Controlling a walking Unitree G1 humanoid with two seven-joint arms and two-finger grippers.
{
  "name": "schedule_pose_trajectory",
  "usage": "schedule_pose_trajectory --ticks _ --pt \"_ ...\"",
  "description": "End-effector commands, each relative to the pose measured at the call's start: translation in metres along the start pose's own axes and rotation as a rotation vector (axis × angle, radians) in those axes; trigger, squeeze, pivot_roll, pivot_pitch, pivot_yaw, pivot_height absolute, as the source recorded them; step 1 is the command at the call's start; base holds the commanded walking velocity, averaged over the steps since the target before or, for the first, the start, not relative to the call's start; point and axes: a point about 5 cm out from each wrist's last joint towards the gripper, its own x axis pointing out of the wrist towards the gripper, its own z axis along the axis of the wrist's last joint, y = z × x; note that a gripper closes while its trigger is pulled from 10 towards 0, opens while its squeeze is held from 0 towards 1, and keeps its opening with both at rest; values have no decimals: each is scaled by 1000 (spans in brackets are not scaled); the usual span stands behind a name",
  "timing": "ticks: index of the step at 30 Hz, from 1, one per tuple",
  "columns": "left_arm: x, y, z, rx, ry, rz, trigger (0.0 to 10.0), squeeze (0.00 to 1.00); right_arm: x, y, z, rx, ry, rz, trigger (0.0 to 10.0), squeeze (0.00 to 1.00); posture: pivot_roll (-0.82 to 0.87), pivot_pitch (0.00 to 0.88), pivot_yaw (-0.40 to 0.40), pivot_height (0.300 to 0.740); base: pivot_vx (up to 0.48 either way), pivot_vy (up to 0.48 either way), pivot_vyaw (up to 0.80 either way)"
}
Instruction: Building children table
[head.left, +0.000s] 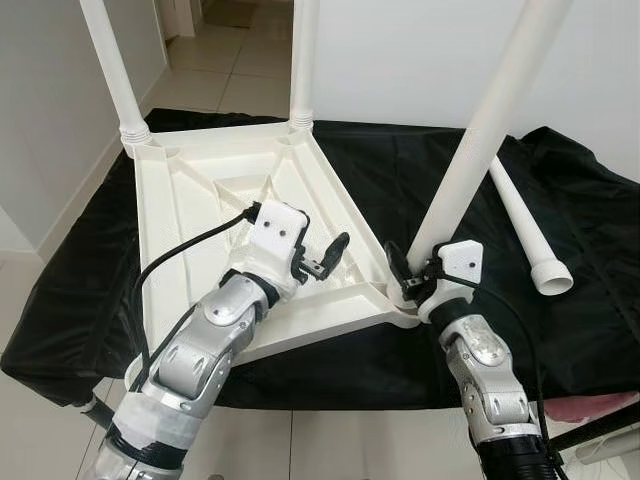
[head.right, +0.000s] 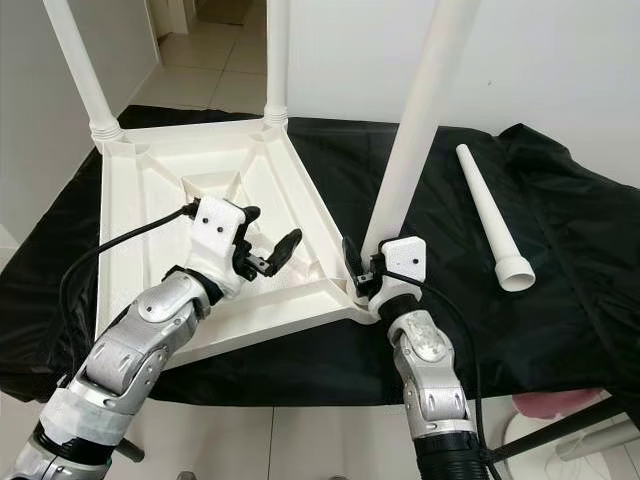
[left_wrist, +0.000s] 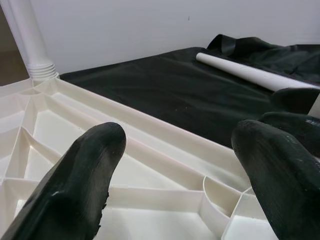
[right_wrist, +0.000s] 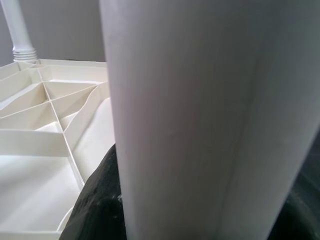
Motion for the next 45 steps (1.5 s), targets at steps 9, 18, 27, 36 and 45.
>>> schedule_pose_trajectory --ticks 9,18,27,36,45 --pt "-4 -13 0 11 23 -200 10000 0 -7 -10 -12 -25 46 -2 10000 0 -3 29 -57 740 0 0 0" --pt "-3 -9 0 23 31 -196 10000 0 -5 -5 -14 -93 61 128 10000 0 -5 28 -47 740 0 0 0" --pt "-3 -9 2 29 30 -197 10000 0 -2 -9 -19 -85 87 184 10000 0 0 30 -48 740 0 0 0" --pt "-3 -8 4 33 27 -192 10000 0 -5 -6 -21 -180 72 265 10000 0 5 27 -48 740 0 0 0" --pt "-2 -7 6 31 23 -190 10000 0 -9 1 -25 -223 59 305 10000 0 4 28 -44 740 0 0 0"
